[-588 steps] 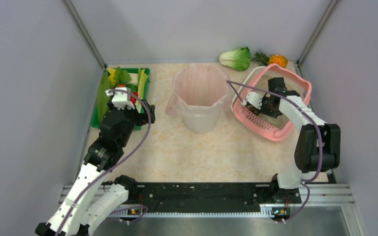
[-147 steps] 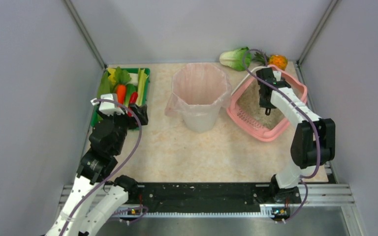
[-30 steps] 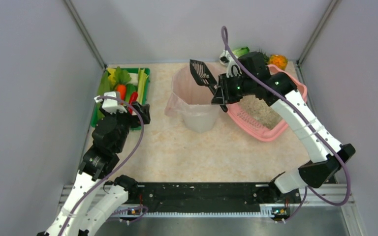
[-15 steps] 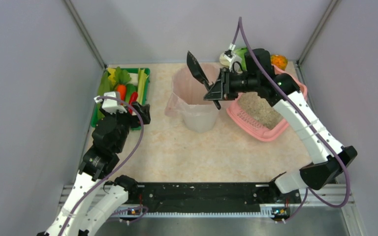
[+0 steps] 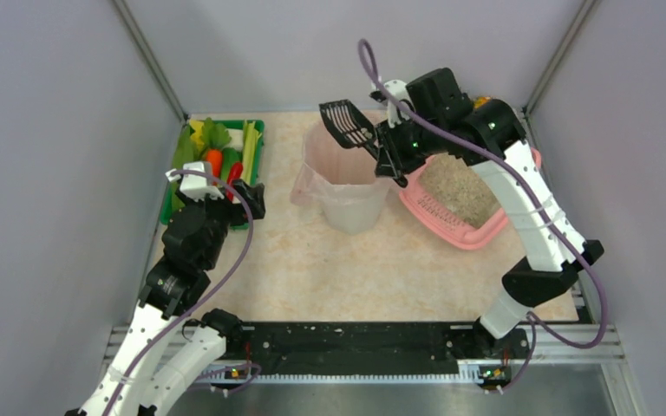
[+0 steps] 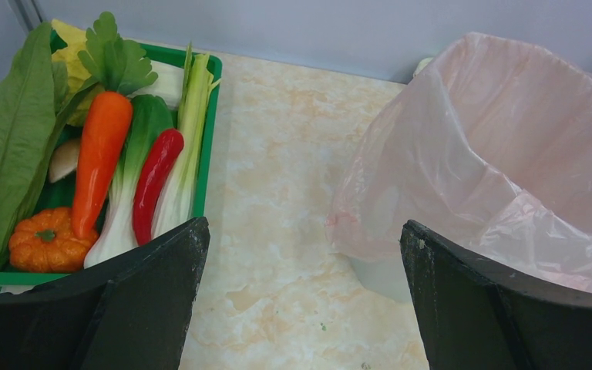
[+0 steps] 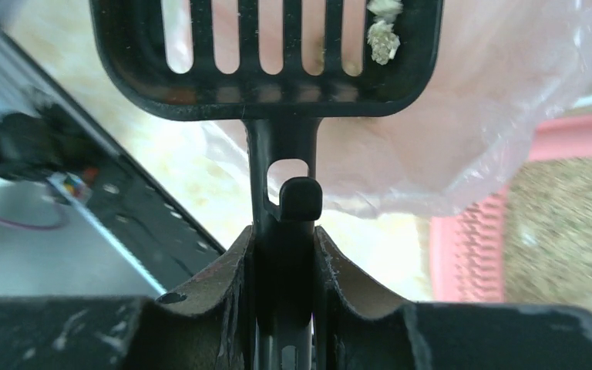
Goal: Clean the litter box
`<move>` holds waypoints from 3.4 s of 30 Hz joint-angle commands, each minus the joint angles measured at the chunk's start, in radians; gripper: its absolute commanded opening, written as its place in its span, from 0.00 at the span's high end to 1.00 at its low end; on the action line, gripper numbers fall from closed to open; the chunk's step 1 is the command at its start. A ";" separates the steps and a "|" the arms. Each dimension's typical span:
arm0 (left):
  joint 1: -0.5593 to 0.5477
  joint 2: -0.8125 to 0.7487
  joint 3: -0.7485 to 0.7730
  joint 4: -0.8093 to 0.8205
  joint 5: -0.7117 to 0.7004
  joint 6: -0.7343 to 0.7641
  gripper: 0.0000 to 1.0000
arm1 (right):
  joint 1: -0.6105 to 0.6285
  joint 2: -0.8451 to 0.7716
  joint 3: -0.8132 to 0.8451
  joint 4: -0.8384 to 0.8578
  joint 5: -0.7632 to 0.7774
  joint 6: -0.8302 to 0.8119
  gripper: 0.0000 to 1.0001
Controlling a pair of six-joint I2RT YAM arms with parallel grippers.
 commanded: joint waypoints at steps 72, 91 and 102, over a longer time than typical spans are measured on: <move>-0.002 -0.069 -0.061 0.109 -0.033 0.010 0.01 | 0.419 -0.176 -0.562 0.562 1.372 -1.486 1.00; -0.002 -0.082 -0.068 0.110 -0.058 0.017 0.01 | 0.322 -0.218 -0.632 0.736 1.341 -1.505 1.00; -0.002 -0.072 -0.058 0.121 -0.046 0.013 0.01 | 0.271 -0.189 -0.391 0.291 0.916 -0.899 1.00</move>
